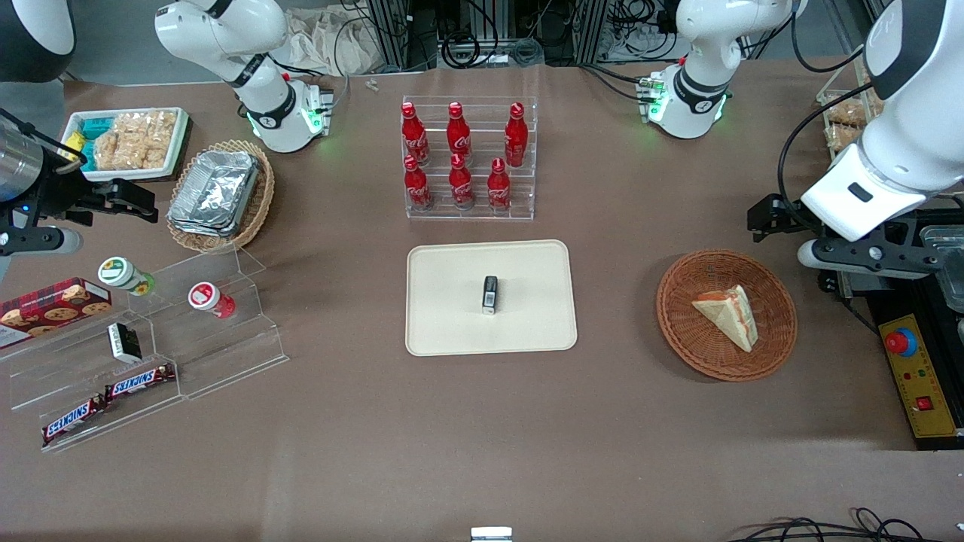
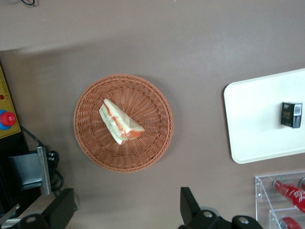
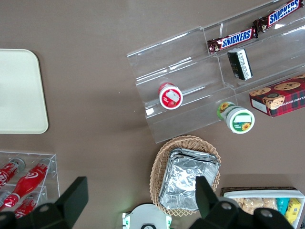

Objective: Place sandwich from basket to tray
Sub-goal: 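Lower the left gripper over the sandwich in the wicker basket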

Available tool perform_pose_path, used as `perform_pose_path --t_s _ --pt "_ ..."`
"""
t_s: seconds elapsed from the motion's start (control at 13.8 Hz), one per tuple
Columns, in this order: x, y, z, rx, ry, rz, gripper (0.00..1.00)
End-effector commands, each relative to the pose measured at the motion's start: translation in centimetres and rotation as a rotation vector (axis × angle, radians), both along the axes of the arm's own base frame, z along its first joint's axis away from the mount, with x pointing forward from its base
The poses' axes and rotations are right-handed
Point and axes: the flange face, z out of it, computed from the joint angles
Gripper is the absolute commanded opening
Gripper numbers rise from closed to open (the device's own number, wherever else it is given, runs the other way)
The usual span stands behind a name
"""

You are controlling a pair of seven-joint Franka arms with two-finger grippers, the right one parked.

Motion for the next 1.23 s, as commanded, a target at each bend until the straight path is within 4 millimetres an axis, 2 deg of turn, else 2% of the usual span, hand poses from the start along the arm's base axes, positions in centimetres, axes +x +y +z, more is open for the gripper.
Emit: perform_pose_path --t_s 0.0,0.14,0.29,0.36,0.51,0.58,0.72,0.94,1.16 --pt "0.2 0.4 0.2 0.015 0.023 -0.023 1.0" --pt "0.6 0.4 -0.5 0.011 0.035 -0.023 1.0" --pt "1.9 1.0 -3.0 0.027 0.057 -0.002 1.0" --pt "3.3 1.5 -5.5 0.063 0.063 0.039 1.0" --pt "4.6 1.3 -10.2 0.07 0.019 0.222 1.0" --pt "4.4 1.0 -12.9 0.064 0.007 0.332 1.0" --pt "3.5 1.6 -17.3 0.069 0.026 0.525 1.0" --pt "2.6 4.8 -23.7 0.034 -0.003 0.629 1.0" --pt "1.3 7.2 -28.7 -0.026 -0.067 0.83 1.0"
